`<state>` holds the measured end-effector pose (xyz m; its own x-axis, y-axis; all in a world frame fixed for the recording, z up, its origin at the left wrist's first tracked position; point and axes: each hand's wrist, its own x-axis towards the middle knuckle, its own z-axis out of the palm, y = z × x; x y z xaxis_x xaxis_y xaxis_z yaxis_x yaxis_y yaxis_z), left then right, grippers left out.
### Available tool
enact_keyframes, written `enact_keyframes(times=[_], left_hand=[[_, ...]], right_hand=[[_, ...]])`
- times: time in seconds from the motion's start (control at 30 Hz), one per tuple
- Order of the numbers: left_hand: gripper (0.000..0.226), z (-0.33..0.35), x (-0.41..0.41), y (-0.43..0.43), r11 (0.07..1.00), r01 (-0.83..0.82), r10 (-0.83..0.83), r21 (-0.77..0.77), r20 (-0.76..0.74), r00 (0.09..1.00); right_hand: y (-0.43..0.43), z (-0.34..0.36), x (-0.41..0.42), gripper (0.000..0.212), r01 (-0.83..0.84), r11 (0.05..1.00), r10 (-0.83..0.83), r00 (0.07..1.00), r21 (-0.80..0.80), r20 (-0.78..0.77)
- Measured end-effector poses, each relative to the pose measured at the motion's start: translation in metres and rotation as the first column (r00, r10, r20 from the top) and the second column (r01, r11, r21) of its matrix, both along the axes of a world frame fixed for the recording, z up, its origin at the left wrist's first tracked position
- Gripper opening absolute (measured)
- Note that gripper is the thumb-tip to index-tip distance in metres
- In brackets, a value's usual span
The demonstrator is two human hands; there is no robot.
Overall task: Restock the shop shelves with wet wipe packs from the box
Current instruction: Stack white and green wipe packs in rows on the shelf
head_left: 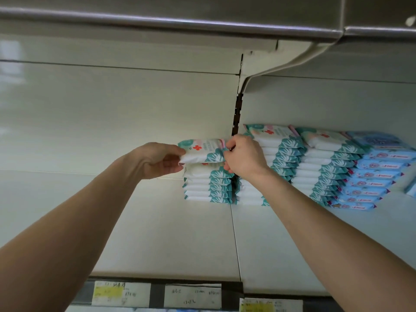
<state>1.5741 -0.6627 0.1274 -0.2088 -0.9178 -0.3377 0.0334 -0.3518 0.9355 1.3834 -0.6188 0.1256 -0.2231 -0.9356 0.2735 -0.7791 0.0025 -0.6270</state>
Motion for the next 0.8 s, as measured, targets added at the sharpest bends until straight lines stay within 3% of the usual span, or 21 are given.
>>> enact_keyframes(times=[0.17, 0.37, 0.57, 0.67, 0.8], left_hand=[[0.052, 0.000, -0.015, -0.005, 0.988, -0.062, 0.087, -0.141, 0.173, 0.981], [0.047, -0.010, -0.034, -0.007, 0.970, -0.027, 0.116, -0.241, 0.361, 0.925], [0.042, -0.017, -0.039, -0.011, 0.972, -0.018, 0.120, -0.234, 0.431, 0.895], [0.041, -0.017, -0.037, -0.011, 0.977, -0.011, 0.104, -0.215, 0.427, 0.898], [0.062, -0.025, -0.037, -0.011, 0.993, -0.002, 0.049, -0.117, 0.398, 0.916]], right_hand=[[0.001, -0.004, 0.002, 0.018, -0.028, 1.000, 0.022, 0.936, -0.013, -0.350], [0.010, -0.007, 0.005, 0.020, 0.016, 0.996, 0.035, 0.822, 0.084, -0.568], [0.013, -0.012, 0.006, 0.030, 0.000, 0.992, 0.078, 0.776, 0.123, -0.626], [0.010, -0.012, 0.002, 0.020, 0.007, 0.988, 0.090, 0.791, 0.157, -0.606], [0.005, -0.014, 0.001, 0.034, 0.002, 0.965, 0.134, 0.857, 0.264, -0.498]])
